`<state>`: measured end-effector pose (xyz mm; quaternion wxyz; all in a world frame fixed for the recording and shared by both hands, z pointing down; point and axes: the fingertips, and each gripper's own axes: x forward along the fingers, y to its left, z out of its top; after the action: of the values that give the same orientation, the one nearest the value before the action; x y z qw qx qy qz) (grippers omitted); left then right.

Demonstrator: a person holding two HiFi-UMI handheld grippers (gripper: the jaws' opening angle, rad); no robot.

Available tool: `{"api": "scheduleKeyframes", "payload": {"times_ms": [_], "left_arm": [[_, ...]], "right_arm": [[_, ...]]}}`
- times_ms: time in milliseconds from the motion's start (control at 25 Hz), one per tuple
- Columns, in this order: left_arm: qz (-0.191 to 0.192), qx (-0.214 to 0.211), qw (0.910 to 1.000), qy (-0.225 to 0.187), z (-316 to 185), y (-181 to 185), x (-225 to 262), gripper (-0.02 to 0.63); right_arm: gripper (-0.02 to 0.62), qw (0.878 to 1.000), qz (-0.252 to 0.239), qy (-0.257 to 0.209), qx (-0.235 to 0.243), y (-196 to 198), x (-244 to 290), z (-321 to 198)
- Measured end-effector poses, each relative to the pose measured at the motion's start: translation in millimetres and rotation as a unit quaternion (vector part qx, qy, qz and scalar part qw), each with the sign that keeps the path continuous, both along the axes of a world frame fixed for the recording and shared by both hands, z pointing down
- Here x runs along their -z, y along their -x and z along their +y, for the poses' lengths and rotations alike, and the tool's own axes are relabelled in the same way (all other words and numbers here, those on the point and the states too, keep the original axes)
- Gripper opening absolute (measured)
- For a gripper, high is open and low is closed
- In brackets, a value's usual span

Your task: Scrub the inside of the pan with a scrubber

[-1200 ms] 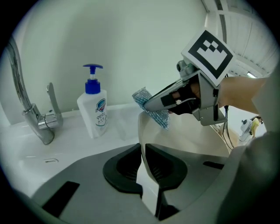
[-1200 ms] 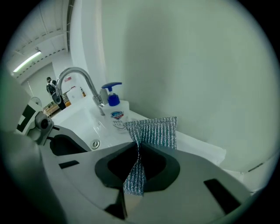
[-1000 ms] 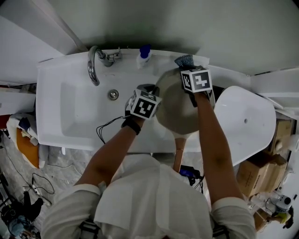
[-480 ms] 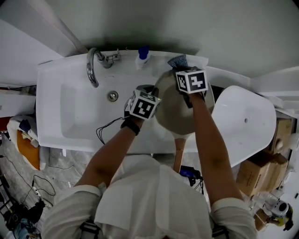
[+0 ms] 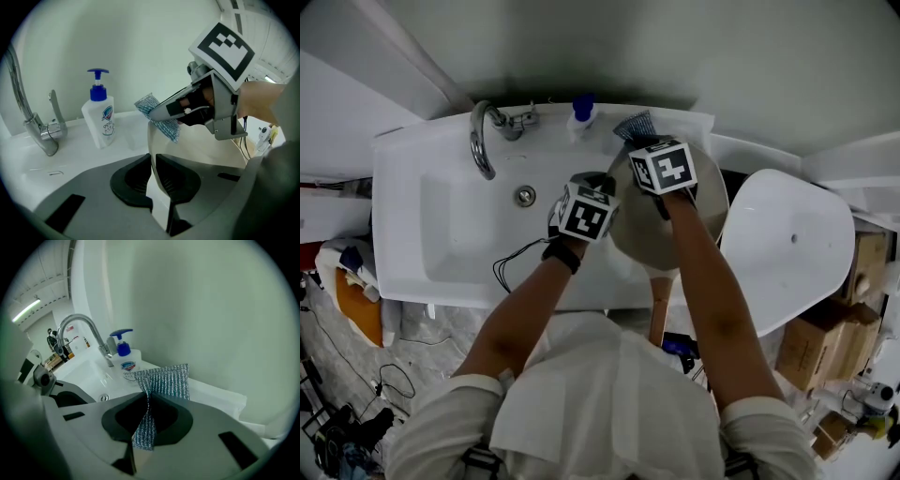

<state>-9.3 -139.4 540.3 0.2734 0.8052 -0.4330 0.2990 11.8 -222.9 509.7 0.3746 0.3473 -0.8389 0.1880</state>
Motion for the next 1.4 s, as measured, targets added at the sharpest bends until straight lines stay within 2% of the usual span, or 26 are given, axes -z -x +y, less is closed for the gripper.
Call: {"api": "scheduleKeyframes", "payload": {"times_ms": [320, 480, 680, 880, 1120, 1400], "left_arm": [[-0.004, -0.003, 1.0, 0.0, 1, 0, 1, 0.042], [-0.004, -0.003, 1.0, 0.002, 1, 0, 0, 0.041], [-0.005, -0.005, 1.0, 0.003, 1, 0, 1, 0.043], [-0.003, -0.005, 1.0, 0.004, 0, 0, 1, 0.043], [-0.007, -0.009, 0.9999, 0.004, 0, 0, 1, 0.043], [-0.018, -0.014, 0.9997, 0.004, 0, -2, 1, 0.043]], "right_arm": [[0.037, 0.993, 0.015, 0.005, -0.113, -79, 1, -38], [0.037, 0.989, 0.017, 0.01, -0.145, -105, 1, -41], [0.037, 0.982, 0.057, 0.014, -0.179, -146, 1, -30], [0.037, 0.972, 0.071, 0.047, -0.22, -192, -2, -14], [0.037, 0.973, 0.081, 0.05, -0.21, -185, -3, -19], [0.037, 0.987, 0.056, 0.015, -0.151, -120, 1, -39]]}}
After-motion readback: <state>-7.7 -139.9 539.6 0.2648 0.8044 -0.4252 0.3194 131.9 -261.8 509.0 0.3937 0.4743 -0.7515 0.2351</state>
